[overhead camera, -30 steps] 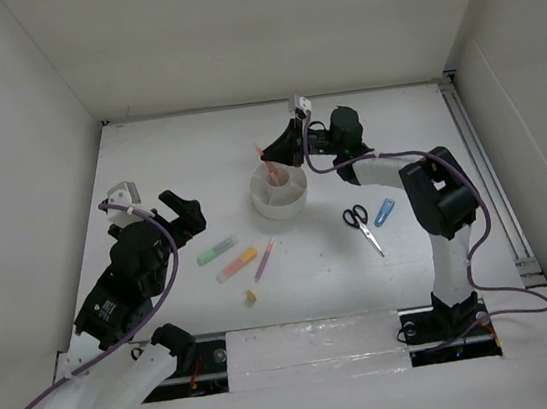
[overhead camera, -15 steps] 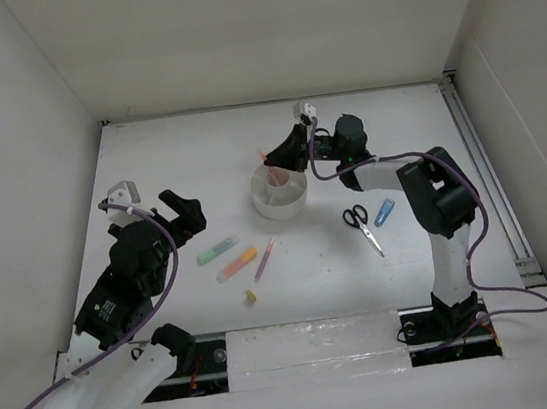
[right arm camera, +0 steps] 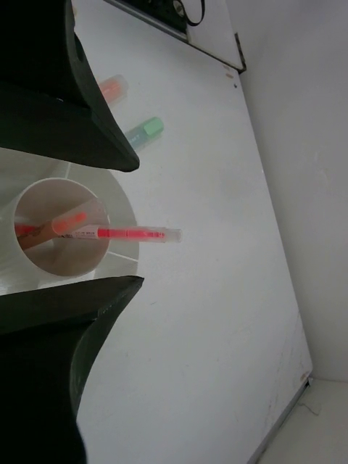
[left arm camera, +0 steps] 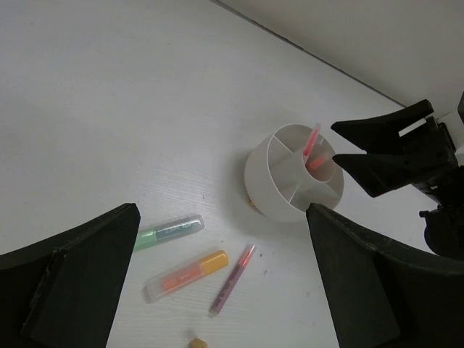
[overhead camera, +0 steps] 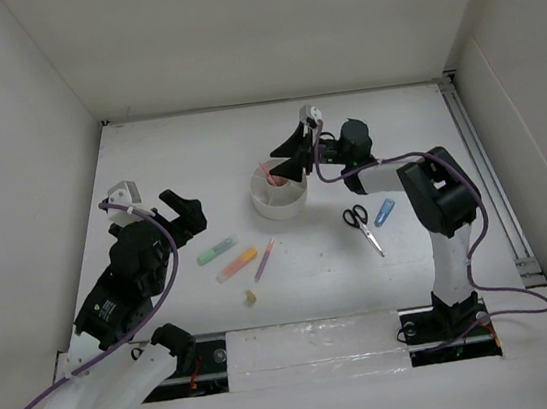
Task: Sort the stationery into containers
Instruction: Place the stationery into the container, then grab a piece of stationery with the right arm
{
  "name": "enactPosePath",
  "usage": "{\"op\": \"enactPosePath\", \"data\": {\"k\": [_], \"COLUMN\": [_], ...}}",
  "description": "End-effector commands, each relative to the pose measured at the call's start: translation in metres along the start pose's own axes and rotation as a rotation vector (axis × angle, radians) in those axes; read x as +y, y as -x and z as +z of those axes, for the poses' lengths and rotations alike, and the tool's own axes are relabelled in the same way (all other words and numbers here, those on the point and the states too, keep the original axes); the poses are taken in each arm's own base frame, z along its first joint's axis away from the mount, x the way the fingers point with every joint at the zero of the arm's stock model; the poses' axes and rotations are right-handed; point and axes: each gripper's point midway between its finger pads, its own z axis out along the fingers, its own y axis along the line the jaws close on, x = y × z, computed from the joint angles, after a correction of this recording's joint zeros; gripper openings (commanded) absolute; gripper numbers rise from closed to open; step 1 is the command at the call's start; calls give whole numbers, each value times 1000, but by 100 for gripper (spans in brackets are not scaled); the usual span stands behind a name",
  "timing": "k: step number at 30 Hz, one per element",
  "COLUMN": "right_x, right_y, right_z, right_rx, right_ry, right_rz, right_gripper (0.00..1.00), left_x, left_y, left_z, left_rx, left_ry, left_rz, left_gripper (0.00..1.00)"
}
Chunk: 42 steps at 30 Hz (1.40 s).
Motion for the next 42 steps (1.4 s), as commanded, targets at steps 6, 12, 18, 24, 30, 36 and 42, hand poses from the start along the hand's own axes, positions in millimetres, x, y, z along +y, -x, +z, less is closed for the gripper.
{"op": "enactPosePath", "data": {"k": [6, 12, 18, 24, 30, 36, 42], "right_x": [30, 31, 37, 108, 133, 136, 134], "right_y": [79, 136, 44, -45, -96, -113, -120], "right_z": [-5, -13, -43, -29, -38, -38, -27], "right_rx": [-123, -164, 150, 148, 277, 250, 196], "right_ry": [-15, -492, -1299, -1382, -1603, -1672, -1605], "right_rz": [-152, -141, 243, 497, 503, 567, 649], "right_gripper": [100, 100, 100, 94, 94, 89, 83], "left_x": [-5, 2, 36, 34, 20, 19, 17], "left_y": [6, 8, 23, 33, 25, 28, 32], "left_z": [-1, 0, -5, -17, -14, -19, -24], "left_rx": [-23, -32, -116, -153, -109, -119, -132], "left_ry": [-25, 22, 216, 167, 83, 59, 36], "left_rz": [-6, -15, -89, -133, -103, -118, -126], "left_gripper": [99, 99, 99, 99, 99, 99, 99]}}
